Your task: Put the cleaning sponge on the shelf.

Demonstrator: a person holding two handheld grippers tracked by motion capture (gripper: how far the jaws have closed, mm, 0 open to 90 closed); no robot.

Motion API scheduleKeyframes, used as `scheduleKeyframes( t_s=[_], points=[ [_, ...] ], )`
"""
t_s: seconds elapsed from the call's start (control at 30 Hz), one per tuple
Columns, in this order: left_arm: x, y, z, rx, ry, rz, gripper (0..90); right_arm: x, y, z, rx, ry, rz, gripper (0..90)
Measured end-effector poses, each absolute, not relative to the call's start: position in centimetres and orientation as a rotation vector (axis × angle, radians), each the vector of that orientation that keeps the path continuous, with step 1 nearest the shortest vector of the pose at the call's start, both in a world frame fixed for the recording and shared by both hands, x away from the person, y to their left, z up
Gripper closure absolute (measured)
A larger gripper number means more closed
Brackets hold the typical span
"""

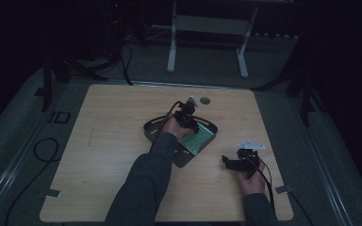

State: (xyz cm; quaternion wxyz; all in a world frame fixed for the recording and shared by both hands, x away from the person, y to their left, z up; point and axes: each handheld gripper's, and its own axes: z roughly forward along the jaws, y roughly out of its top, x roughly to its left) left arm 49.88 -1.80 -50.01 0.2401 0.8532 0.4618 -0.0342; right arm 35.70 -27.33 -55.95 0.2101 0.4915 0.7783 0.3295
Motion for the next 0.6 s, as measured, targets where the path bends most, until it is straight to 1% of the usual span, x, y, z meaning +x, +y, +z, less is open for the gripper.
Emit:
scheduleKeyframes(
  t_s=[0.6],
  points=[
    [49.0, -0.1, -47.8, 2.333, 1.258, 0.031, 55.3, 35.7, -27.3, -56.0, 1.366, 2.163, 0.917, 12.3]
  ],
)
